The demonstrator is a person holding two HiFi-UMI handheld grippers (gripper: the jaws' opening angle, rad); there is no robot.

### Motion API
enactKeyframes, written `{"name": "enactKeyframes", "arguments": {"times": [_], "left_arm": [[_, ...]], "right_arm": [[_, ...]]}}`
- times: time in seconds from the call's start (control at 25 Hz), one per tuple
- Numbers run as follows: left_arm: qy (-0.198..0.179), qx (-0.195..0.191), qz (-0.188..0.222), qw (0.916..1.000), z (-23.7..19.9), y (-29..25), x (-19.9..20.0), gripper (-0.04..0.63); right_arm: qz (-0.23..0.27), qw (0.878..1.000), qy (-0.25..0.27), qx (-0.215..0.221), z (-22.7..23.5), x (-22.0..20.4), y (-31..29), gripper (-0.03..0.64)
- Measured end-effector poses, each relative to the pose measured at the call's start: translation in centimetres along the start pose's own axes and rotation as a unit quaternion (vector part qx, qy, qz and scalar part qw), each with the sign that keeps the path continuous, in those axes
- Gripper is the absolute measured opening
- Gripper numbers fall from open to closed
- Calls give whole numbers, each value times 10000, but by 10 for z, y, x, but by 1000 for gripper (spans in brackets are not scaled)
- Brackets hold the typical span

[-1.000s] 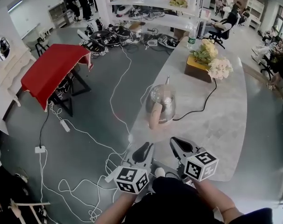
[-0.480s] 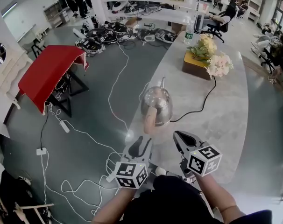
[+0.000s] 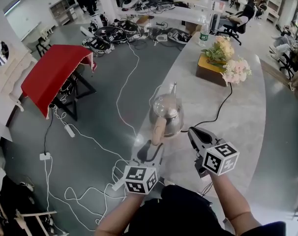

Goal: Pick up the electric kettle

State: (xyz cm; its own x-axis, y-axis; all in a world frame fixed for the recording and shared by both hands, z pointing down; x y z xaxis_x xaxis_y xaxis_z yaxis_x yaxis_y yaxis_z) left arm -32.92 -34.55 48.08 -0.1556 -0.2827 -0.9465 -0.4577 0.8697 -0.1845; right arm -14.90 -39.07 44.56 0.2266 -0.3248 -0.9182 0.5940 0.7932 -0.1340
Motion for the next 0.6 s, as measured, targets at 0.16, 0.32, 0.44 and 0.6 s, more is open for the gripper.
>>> {"name": "enactKeyframes", "arguments": {"times": [0.16,0.32,0.44,0.6], "left_arm": [[19,41,-18,10000,-2,-10,-4,173],[-47,24,-4,10000,-3,-19,-4,172],[-112,-33,-32,9999,-2,-26,-3,172],[-197,-47,-54,9998,-2,-34,-4,172]], "right_arm": [[18,10000,-7,47,16,8,-15,8],[62,9999,58,151,31,17,-31,8],[124,9996,17,236,41,26,-43,9],[115,9997,13,210,57,30,-57,10]]}}
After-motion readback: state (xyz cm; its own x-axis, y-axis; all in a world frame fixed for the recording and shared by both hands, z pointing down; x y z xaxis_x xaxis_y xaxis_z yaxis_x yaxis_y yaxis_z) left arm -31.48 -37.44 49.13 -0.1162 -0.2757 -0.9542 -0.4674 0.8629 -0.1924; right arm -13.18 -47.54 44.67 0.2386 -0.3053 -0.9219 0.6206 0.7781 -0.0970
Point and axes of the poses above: the fingertips, and each gripper's own axes: y backward along the fingers, z to its right, x out of its top, the point moved 5 cm from there along y, backward along the fingers, and after that the axes turned 9 degrees about z, right-handed, at the moved point
